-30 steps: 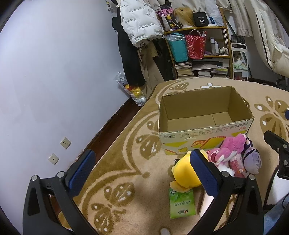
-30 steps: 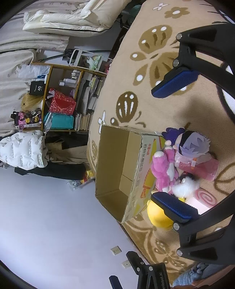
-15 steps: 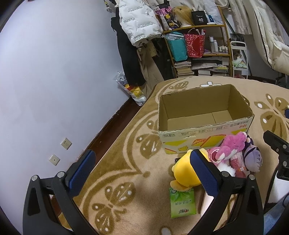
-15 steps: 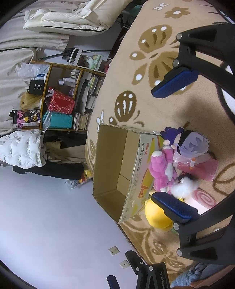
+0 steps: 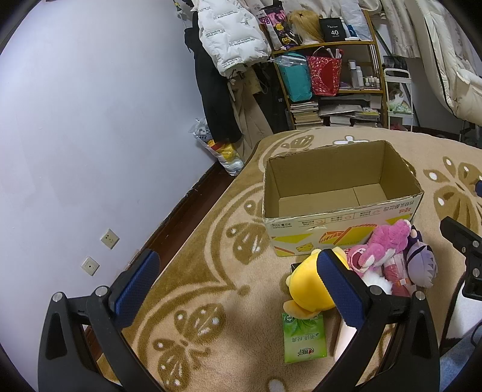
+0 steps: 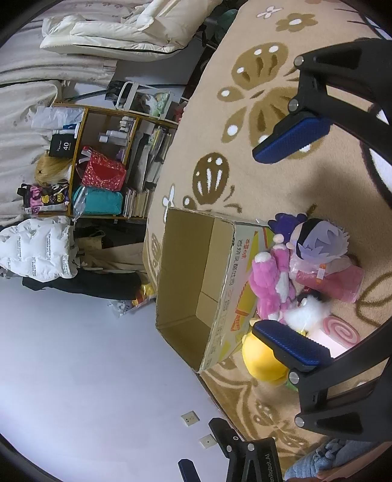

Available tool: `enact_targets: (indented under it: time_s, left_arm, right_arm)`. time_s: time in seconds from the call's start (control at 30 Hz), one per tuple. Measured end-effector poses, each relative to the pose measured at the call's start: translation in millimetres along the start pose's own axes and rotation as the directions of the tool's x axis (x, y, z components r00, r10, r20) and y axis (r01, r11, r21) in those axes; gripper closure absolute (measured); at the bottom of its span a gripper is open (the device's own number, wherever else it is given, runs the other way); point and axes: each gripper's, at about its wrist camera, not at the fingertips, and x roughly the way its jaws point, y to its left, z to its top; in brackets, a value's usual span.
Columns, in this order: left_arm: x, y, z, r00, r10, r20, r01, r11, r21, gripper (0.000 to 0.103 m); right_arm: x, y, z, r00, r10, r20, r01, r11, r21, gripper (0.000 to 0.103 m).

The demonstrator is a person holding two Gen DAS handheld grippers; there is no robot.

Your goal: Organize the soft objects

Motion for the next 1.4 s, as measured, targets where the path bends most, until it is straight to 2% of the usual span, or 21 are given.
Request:
enact_targets:
  time_s: [0.43, 0.67, 0.8, 1.0, 1.17, 1.4]
  left_arm:
    - [1, 0, -1, 1.000, 0.003, -0.001, -0.003, 1.000, 0.012, 0.000]
    - [2, -2, 0, 0.999, -0.054, 0.000, 0.054, 0.999, 0.002, 0.000]
    - [9, -4, 3, 0.996, -0.088, -0.013, 0.088, 0.996, -0.012, 0.000]
    - [22, -1, 12, 0.985, -0.173, -0.026, 0.171, 0.983, -0.067, 0.000]
    - [39, -5, 14, 0.983, -0.175, -0.047, 0.172, 0.983, -0.059, 0.000]
    - [67, -15, 9, 0.969, -0.219, -0.117, 0.214, 0.975, -0.060, 0.000]
  right_arm:
    - [-5, 0, 2, 1.000, -0.014, 0.016, 0.014, 1.000, -0.016, 0.000]
    - [-4, -1, 3, 1.000, -0.010, 0.006, 0.010, 1.000, -0.011, 0.000]
    - [7, -3, 4, 0.999, 0.001, -0.032, -0.001, 1.000, 0.004, 0.000]
    - [24, -13, 9, 0.998, 0.002, -0.065, 0.001, 0.999, 0.043, 0.000]
    - [43, -17, 11, 0.995, -0.004, -0.096, 0.009, 0.999, 0.048, 0.000]
    - [65, -21, 5, 0.989, -0.014, -0.150, 0.022, 0.998, 0.056, 0.000]
